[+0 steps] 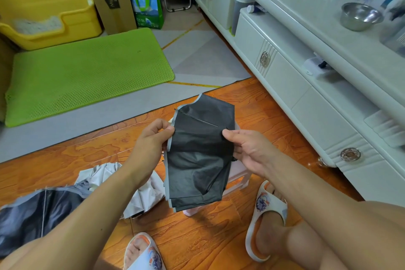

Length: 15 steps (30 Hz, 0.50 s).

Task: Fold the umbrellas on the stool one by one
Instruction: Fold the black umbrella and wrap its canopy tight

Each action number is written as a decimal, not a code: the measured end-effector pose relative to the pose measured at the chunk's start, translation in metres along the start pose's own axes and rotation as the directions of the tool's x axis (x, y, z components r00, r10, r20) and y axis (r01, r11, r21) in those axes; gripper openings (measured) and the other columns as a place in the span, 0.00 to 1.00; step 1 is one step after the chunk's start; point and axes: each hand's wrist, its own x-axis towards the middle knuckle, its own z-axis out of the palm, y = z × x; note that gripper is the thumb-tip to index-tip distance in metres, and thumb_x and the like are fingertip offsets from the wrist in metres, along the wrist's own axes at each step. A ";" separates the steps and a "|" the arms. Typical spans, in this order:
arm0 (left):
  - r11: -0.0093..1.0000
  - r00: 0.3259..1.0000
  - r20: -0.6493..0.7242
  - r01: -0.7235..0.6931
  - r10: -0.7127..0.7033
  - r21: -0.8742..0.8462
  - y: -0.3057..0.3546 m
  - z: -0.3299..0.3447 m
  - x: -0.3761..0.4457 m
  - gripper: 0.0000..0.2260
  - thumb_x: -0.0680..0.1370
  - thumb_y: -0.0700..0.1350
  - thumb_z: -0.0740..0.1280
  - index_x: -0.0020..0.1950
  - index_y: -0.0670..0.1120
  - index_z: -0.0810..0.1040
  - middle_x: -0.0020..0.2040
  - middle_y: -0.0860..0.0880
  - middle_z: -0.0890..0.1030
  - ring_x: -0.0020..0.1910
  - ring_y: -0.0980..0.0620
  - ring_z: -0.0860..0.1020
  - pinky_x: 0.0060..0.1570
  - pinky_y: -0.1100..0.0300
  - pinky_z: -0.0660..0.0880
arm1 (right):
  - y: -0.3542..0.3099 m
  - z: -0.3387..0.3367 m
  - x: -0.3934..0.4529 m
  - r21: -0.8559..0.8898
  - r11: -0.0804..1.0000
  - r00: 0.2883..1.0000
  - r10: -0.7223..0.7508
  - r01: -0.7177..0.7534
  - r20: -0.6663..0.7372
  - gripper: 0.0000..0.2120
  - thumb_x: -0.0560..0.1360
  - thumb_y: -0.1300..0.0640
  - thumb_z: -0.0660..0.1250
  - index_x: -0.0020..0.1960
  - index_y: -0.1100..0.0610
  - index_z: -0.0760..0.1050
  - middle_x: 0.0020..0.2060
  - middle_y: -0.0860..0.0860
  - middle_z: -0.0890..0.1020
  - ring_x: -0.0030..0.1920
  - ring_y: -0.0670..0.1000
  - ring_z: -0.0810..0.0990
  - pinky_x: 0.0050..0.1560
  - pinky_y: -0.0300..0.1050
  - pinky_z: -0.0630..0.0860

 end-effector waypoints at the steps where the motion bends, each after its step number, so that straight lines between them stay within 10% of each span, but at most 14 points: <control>1: 1.000 1.000 -0.002 0.000 0.000 0.001 0.000 0.000 0.000 0.09 0.77 0.49 0.65 0.44 0.44 0.73 0.39 0.45 0.72 0.39 0.48 0.68 0.48 0.50 0.66 | -0.002 0.000 0.000 -0.011 1.000 1.000 0.025 -0.025 0.002 0.06 0.78 0.61 0.71 0.52 0.63 0.80 0.46 0.56 0.87 0.49 0.53 0.83 0.63 0.53 0.76; 15: 0.998 0.999 0.027 -0.030 0.028 0.053 -0.001 0.002 0.001 0.13 0.83 0.43 0.63 0.45 0.35 0.66 0.41 0.42 0.73 0.41 0.44 0.69 0.46 0.48 0.65 | -0.023 -0.004 -0.010 -0.206 0.959 0.975 -0.213 0.195 -0.069 0.09 0.79 0.60 0.70 0.41 0.60 0.75 0.44 0.65 0.83 0.46 0.62 0.84 0.55 0.59 0.83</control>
